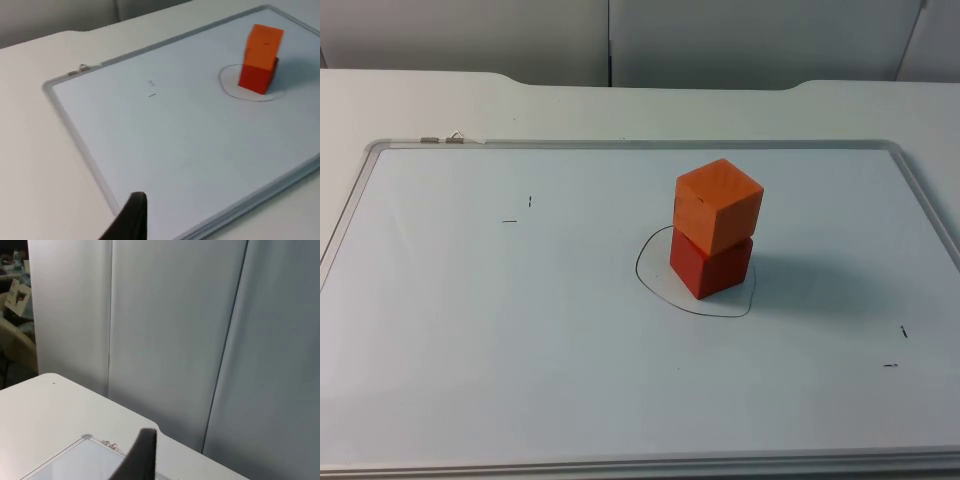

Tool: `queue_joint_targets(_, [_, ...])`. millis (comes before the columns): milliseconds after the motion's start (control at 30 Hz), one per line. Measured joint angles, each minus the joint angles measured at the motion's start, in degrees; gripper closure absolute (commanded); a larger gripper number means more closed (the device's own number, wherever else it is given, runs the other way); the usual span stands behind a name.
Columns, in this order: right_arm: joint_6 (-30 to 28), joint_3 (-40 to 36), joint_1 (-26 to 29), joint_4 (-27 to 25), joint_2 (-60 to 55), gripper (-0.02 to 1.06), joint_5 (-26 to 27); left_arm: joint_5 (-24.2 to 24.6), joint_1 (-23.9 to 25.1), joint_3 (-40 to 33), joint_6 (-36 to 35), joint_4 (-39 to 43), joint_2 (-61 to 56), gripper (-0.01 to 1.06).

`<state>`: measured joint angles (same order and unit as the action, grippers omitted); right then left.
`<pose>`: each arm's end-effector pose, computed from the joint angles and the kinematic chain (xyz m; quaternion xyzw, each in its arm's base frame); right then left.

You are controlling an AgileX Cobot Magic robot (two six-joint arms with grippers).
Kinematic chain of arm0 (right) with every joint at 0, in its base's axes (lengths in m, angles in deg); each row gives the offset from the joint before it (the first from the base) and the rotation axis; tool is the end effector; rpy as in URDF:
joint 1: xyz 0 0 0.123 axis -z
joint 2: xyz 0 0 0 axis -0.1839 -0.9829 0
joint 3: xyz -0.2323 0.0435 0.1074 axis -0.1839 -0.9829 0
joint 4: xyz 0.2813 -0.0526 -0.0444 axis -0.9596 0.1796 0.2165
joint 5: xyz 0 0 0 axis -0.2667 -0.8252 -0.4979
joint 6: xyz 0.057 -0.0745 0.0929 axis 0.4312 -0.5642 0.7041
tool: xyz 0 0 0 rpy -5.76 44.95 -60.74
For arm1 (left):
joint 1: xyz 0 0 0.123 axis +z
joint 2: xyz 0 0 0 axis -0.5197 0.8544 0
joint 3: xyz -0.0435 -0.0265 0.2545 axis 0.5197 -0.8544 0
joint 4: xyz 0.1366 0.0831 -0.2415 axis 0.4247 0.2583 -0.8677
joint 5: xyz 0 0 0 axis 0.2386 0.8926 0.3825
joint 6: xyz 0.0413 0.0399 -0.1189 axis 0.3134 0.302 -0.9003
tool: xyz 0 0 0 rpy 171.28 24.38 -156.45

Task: Pick up one cube with the left hand and another cube with the right hand. First place the cube in the right hand at the target position, then stack the cube in the left hand on top.

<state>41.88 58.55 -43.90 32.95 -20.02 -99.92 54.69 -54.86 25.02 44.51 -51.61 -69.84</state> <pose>0.1667 0.1063 0.4364 -0.2679 0.6877 0.1268 0.6627 0.0797 -0.0376 0.2824 0.1858 0.8327 -0.1108 0.5097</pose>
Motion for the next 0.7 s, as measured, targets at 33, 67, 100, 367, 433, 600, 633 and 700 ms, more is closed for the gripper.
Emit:
queue_joint_targets(33, [-0.12, 0.00, 0.00, 0.00, 0.00, 0.13, -0.05, 0.00, 3.19, 0.00, 0.00, 0.00, 0.00, 0.00])
queue_joint_targets(67, [-0.22, 0.00, 0.00, 0.00, 0.00, 0.13, -0.05, 0.00, 5.42, 0.00, 0.00, 0.00, 0.00, 0.00])
queue_joint_targets(100, [-0.22, 0.00, 0.00, 0.00, 0.00, 0.13, -0.05, 0.00, 5.42, 0.00, 0.00, 0.00, 0.00, 0.00])
queue_joint_targets(367, [-0.77, 0.00, 0.00, 0.00, 0.00, 0.13, -1.45, 0.00, 18.34, 0.00, 0.00, 0.00, 0.00, 0.00])
queue_joint_targets(433, [-1.26, 0.00, 0.00, 0.00, 0.00, 0.13, -2.01, 0.00, 18.93, 0.00, 0.00, 0.00, 0.00, 0.00])
queue_joint_targets(600, [-2.78, 0.00, 0.00, 0.00, 0.47, 0.13, -6.51, 0.00, 20.92, 0.00, 0.00, 0.00, 0.00, 0.00])
queue_joint_targets(633, [-3.26, 0.00, 0.00, -0.29, 0.96, 0.13, -8.19, 0.00, 21.32, 0.00, 0.00, 0.00, 0.00, 0.00])
queue_joint_targets(700, [-4.89, -1.93, 0.00, -1.74, 2.78, 0.13, -10.84, 0.00, 21.48, 0.00, 0.00, 0.12, 0.00, 0.00])
